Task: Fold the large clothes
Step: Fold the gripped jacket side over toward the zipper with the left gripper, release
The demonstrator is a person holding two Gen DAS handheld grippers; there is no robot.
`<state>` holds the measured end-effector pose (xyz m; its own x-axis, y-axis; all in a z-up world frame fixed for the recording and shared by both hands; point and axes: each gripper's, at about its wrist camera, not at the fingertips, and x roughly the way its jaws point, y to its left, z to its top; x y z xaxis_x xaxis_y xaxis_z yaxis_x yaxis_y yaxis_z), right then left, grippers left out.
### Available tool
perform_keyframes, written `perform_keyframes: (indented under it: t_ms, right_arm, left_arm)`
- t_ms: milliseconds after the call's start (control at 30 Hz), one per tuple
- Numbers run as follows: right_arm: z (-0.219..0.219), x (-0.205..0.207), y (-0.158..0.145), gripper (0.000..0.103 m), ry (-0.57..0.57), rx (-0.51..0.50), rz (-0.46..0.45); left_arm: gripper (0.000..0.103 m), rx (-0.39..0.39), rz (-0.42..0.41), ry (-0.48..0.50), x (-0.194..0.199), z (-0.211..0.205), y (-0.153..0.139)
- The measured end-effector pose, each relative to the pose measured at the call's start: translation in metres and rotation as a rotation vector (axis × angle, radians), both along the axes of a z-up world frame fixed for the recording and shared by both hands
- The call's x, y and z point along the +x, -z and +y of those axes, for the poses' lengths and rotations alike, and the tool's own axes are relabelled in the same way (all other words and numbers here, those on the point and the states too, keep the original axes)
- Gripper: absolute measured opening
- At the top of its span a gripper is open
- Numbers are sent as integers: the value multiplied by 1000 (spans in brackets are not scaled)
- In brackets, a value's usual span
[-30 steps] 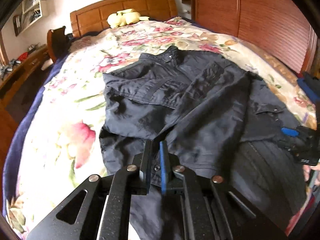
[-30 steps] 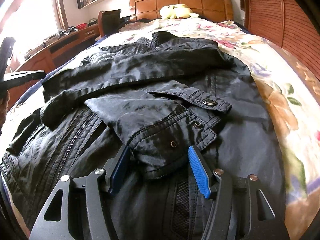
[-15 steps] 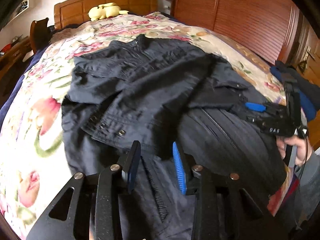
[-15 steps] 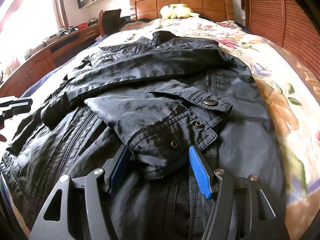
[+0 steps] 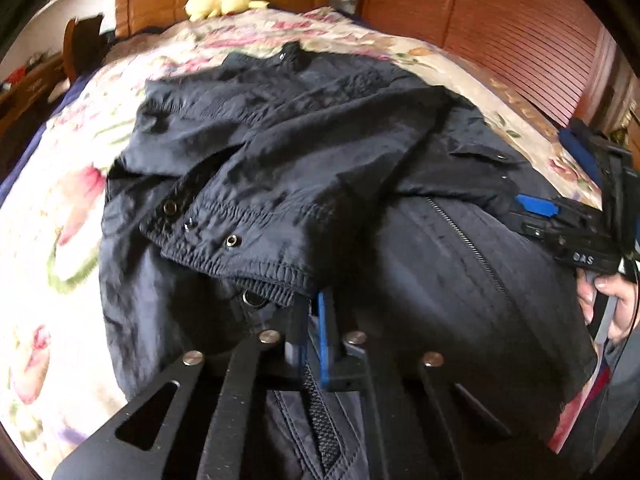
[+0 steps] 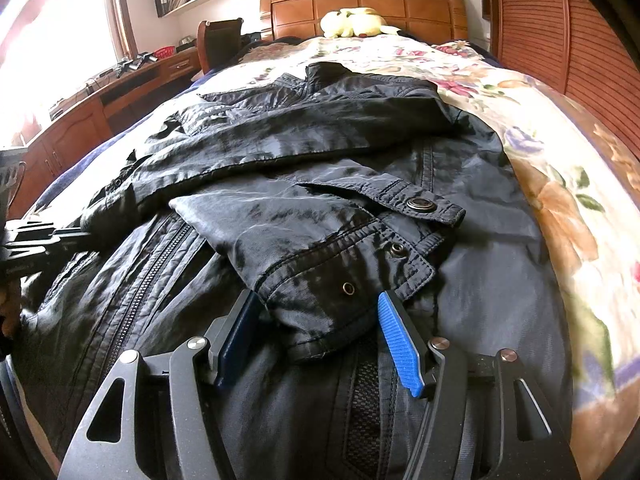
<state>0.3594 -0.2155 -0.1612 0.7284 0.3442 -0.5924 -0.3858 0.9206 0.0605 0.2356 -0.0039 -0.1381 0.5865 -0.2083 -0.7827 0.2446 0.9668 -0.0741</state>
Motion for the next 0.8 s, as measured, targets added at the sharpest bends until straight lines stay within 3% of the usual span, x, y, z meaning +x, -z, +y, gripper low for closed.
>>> perform_keyframes:
  t_ms: [167,333,400,467,533,800]
  right_arm:
    - [0,0,0,64,0,0,0]
    - [0,0,0,64,0,0,0]
    - [0,0,0,64,0,0,-1]
    - [0,0,0,64,0,-1,-1]
    - [0,0,0,64,0,-1,-1]
    - [0,0,0,64,1,-1,-2]
  left_arm:
    - [3,-13,-43,38,-20,-6,-22]
    - [3,20,-53,2,-34,-4,-31]
    - [8,17,-46,5,-40,2,-31]
    - [24,12,-58,-8,-49,10,-33]
    - [28,22,-76,-39,-62,21,-35]
    - [30,55,-49,-163,-111,69,-20]
